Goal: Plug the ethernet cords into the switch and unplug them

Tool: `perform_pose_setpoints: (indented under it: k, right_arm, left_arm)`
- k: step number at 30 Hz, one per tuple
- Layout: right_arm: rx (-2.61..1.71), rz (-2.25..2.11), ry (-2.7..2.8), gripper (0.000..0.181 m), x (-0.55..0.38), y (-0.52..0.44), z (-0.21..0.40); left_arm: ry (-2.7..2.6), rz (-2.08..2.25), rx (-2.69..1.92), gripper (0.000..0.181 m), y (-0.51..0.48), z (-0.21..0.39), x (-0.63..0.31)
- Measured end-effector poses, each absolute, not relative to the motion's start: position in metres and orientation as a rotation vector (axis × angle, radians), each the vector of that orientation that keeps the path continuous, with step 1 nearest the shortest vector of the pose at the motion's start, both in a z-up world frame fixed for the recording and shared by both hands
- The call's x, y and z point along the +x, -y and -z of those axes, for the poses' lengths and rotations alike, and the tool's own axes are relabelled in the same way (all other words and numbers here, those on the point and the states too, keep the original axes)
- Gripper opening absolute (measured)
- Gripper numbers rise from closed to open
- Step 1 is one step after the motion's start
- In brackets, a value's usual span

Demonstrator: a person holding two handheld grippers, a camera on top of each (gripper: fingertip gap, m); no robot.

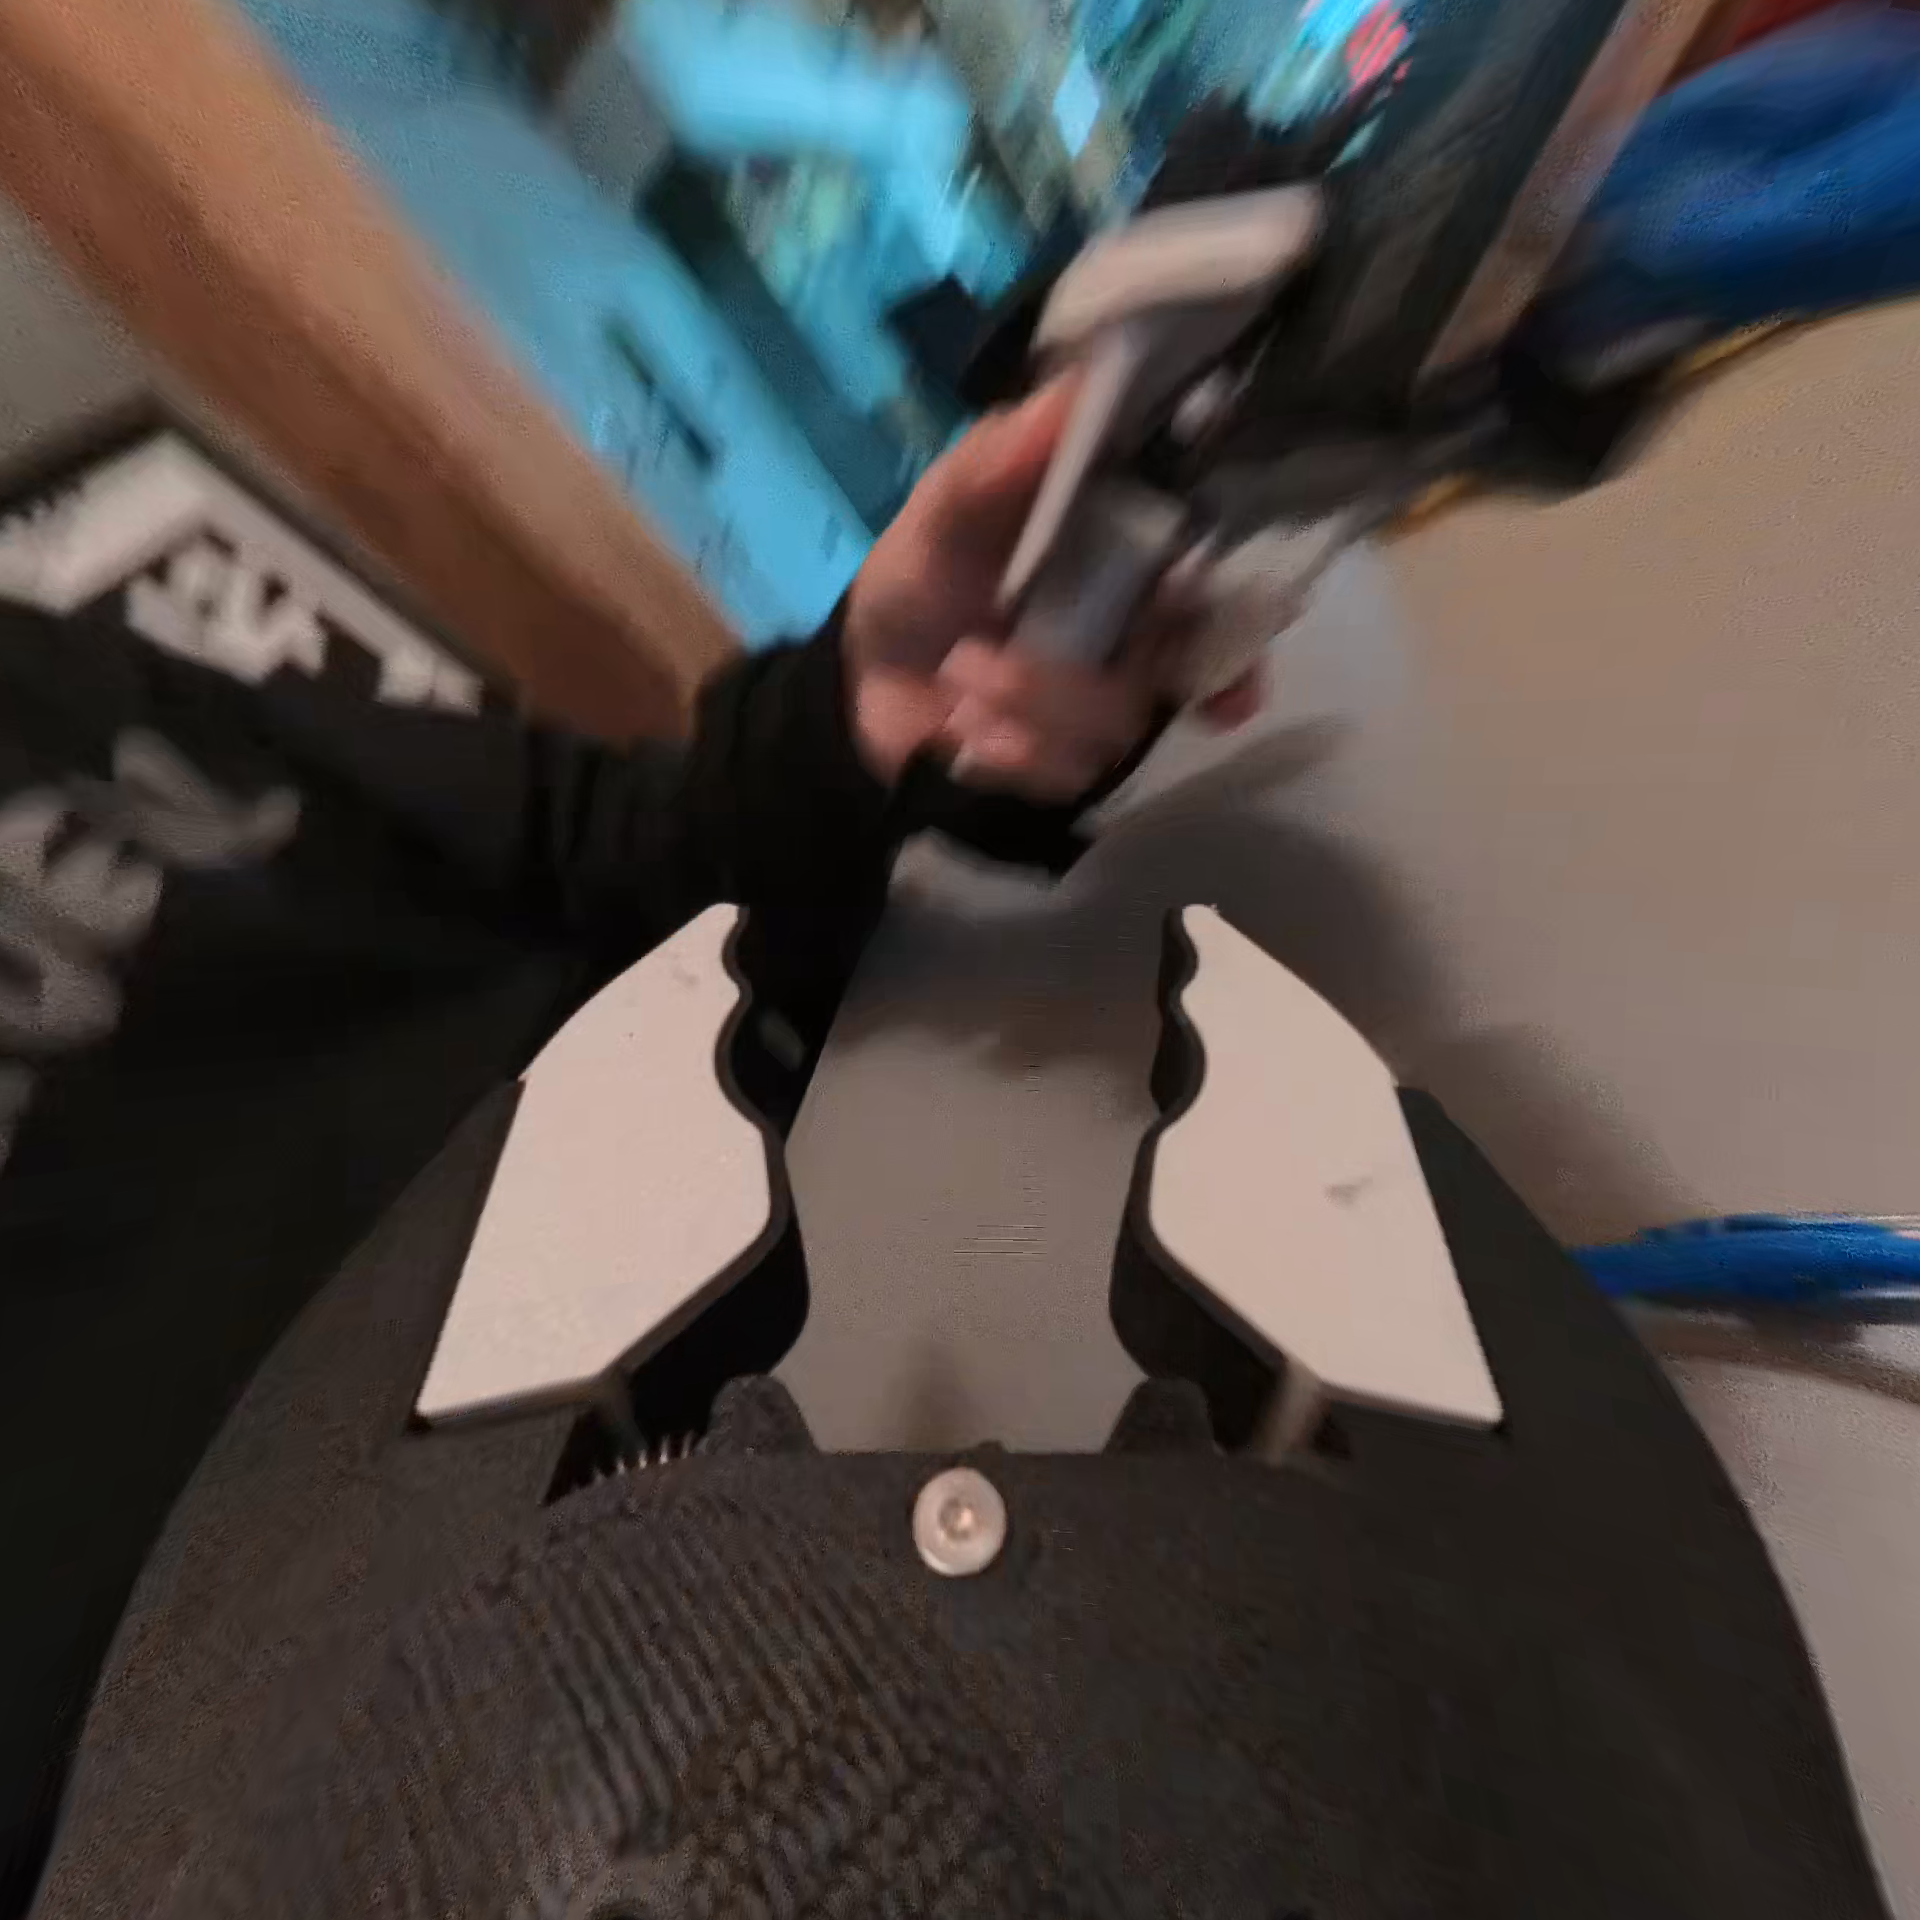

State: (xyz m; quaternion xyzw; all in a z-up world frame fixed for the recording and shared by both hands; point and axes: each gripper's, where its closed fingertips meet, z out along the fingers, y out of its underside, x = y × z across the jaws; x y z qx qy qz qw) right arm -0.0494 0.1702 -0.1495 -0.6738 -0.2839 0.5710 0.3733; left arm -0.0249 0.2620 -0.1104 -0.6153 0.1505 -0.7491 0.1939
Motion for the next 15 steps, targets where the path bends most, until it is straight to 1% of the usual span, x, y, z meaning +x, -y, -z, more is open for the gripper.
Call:
perform_pose_setpoints:
  k: [2, 4, 5, 8, 9, 11, 13, 15]
  right_arm:
    - [-1.647, -1.36, 1.022, 0.067, -0.062, -0.145, 0.146]
    - [-1.427, -1.087, 1.179, 0.071, -0.07, -0.137, 0.123]
    - [-1.299, -0.898, 1.182, 0.07, -0.071, -0.141, 0.106]
    - [-1.007, -0.31, 0.928, 0.074, -0.041, -0.168, 0.044]
    - [-1.01, -0.205, 0.893, 0.076, -0.029, -0.177, 0.037]
    - [-1.083, -0.147, 0.91, 0.078, -0.013, -0.191, 0.044]
    - [-1.206, -0.153, 0.91, 0.103, 0.001, -0.204, 0.06]
    - [-1.243, -0.116, 0.941, 0.105, 0.006, -0.206, 0.07]
  left_arm:
    - [-0.38, 2.094, -1.747, 0.022, -0.271, 0.111, -0.032]
    - [-0.335, 2.123, -1.756, 0.022, -0.275, 0.111, -0.039]
    - [-0.324, 2.121, -1.765, 0.022, -0.276, 0.112, -0.042]
    - [-0.311, 2.107, -1.805, 0.022, -0.277, 0.119, -0.047]
    - [-0.304, 2.133, -1.808, 0.022, -0.275, 0.119, -0.047]
    - [-0.319, 2.186, -1.817, 0.022, -0.269, 0.119, -0.045]
    - [-0.399, 2.198, -1.846, 0.022, -0.259, 0.12, -0.039]
    - [-0.491, 2.222, -1.867, 0.022, -0.248, 0.118, -0.033]
